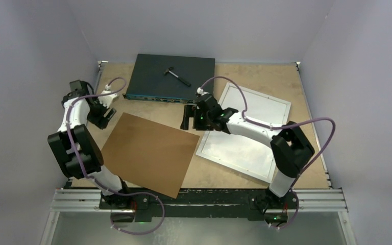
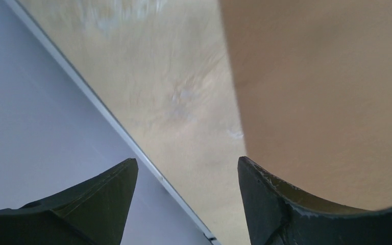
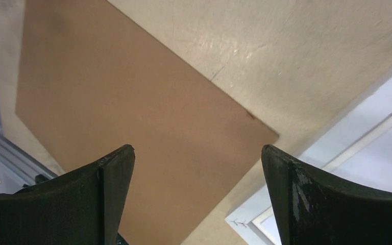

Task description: Put the photo into the frame

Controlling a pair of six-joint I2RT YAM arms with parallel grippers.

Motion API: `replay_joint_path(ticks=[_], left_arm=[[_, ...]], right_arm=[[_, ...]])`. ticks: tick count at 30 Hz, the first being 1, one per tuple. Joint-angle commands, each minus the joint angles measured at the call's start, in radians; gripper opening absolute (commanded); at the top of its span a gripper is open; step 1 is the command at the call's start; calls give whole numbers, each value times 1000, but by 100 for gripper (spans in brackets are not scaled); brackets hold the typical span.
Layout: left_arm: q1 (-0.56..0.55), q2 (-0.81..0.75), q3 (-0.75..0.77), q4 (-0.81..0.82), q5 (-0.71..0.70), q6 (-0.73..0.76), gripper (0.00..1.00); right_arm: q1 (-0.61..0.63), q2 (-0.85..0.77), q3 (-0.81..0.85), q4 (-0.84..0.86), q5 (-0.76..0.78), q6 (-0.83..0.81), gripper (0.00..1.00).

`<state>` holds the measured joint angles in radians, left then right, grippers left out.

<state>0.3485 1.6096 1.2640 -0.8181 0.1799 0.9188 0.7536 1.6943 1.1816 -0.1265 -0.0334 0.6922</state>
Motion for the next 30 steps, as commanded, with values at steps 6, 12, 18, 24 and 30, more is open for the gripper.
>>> replay_joint_path(ticks=[6,12,18,24,30], left_arm=[[77,43,-157,209,-108,-10,62],[83,88,-166,275,-87,-71,56],[82,96,-212,316,-41,-100,55],[72,65,-291,360,-26,-130,53],[70,64,-343,406,-46,-163,49]], right_arm=[[229,16,65,-114,173,156,99],[294,-45,-25,-128,121,200,99],[360,-16,-84,-95,40,256,99],[375,-17,-132,-64,38,306,99],[375,62,-149,-31,3,321,99]])
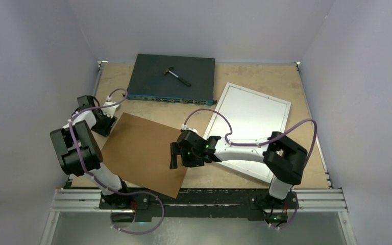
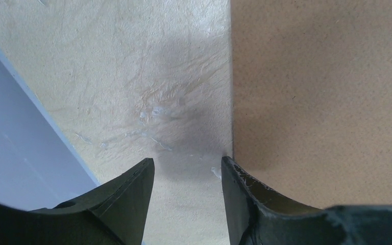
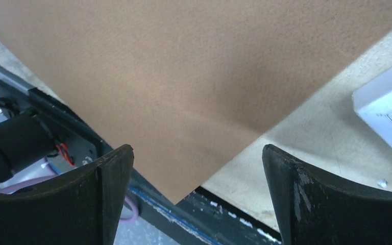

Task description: Put the photo into the frame

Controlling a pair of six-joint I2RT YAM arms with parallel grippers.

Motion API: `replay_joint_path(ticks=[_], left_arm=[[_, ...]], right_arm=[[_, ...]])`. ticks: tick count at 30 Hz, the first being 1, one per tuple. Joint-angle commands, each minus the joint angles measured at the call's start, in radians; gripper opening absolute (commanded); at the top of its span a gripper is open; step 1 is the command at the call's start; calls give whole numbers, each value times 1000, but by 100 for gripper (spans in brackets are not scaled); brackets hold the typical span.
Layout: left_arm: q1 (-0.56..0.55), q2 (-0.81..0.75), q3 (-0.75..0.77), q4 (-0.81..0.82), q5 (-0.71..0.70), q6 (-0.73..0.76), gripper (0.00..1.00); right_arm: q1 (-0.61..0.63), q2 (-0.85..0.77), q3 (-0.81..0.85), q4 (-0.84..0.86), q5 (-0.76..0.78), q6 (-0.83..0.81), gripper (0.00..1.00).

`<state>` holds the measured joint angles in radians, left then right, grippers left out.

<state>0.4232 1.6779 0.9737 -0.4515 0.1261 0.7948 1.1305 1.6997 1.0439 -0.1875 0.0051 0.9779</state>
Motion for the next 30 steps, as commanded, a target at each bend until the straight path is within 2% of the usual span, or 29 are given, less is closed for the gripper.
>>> replay_joint_path(ticks=[1,12,17,25,30], left_arm=[[-4,-7,-61,47,8,-41,48],[-25,-33,-170,25,35,-5,41],[-38,-26,-202,-1,48,11,33],[-53,-49,-229,-20,73,5,29],[-70,-54,-234,-17,65,-7,28]], right_arm=[[-3,70,-14,31,-34,48,99],[-6,132,29,78,-8,92,99],[-21,79,61,127,10,121,99],[-48,7,161,150,-2,112,98],[-52,-41,151,146,-2,113,98]])
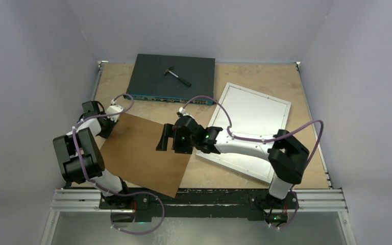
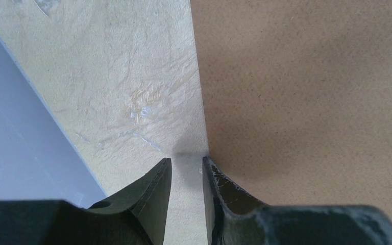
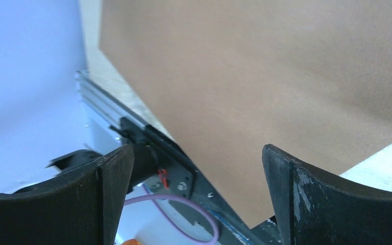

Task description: Put the photo into the frame

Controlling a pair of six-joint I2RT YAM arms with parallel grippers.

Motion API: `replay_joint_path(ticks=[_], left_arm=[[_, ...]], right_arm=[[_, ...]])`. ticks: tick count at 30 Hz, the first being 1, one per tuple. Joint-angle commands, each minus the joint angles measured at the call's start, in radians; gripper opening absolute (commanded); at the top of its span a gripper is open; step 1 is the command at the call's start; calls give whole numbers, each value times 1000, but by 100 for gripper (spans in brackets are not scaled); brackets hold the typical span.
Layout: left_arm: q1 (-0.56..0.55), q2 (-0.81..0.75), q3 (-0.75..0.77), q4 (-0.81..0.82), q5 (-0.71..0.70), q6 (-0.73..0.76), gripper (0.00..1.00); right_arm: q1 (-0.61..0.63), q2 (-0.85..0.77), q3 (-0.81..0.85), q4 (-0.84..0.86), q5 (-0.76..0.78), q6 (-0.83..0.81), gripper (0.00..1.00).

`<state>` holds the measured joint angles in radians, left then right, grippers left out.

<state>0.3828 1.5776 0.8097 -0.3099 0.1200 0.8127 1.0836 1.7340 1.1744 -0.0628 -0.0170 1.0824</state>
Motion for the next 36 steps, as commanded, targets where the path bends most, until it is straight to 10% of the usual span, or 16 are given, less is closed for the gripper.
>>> replay_joint_path(ticks=[1,36], left_arm=[[-40,44,-71,-159,71,-31,28],[-28,48,-41,-62,4,-112,29]], right_arm=[[-6,-85,11,24,21,11,97],[167,246,154,-550,288,226,99]])
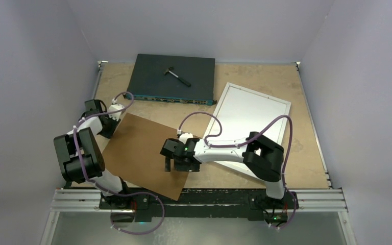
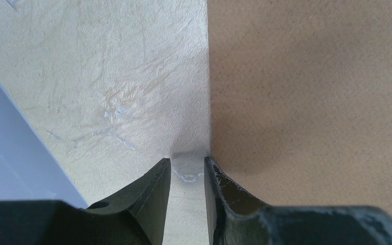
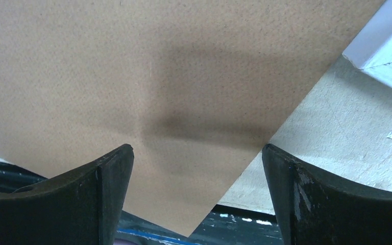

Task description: Put the photo into the frame

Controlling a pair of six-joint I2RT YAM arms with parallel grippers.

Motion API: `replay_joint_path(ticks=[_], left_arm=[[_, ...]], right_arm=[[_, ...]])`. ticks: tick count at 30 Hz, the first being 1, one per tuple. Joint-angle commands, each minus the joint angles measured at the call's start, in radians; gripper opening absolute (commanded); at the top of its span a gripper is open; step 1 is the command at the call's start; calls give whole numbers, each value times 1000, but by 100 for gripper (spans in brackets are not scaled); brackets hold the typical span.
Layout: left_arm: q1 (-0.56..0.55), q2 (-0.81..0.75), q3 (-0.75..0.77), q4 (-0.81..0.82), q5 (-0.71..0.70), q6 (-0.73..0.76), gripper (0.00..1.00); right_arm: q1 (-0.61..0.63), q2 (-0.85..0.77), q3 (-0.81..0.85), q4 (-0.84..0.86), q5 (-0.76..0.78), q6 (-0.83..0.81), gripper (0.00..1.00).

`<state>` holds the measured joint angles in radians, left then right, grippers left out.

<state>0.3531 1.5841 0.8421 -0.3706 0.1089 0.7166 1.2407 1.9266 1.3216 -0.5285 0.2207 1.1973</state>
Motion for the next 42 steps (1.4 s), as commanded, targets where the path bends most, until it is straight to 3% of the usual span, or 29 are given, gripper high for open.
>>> replay_joint_path(ticks=[1,5,8,18,23,26,28,32,37,42], left_arm=[[1,46,-79,3,13,-15,29],[1,86,-101,15,0,-20,23],[1,96,-122,8,5,-18,21],[2,69,-165,-15,8,-5,17],[2,61,-169,-37,5,5,17],[4,54,-164,-38,-18,10,17],[9,36,-153,-52,-20,7,18],[18,-41,-71,-128,14,-17,33],[22,-123,40,-202,32,-29,50],[23,-98,27,-171,-5,-11,49]], right_arm=[[11,53,9,-86,57,125,99],[11,20,37,-98,86,187,99],[10,-29,24,-10,66,195,99],[4,-105,69,207,34,64,99],[-18,-143,101,170,45,55,99],[-22,-134,107,64,49,83,99],[-7,-117,114,-11,113,59,99],[37,-71,87,-155,229,87,99],[75,-51,30,-154,235,128,99],[79,-43,4,-129,212,161,99]])
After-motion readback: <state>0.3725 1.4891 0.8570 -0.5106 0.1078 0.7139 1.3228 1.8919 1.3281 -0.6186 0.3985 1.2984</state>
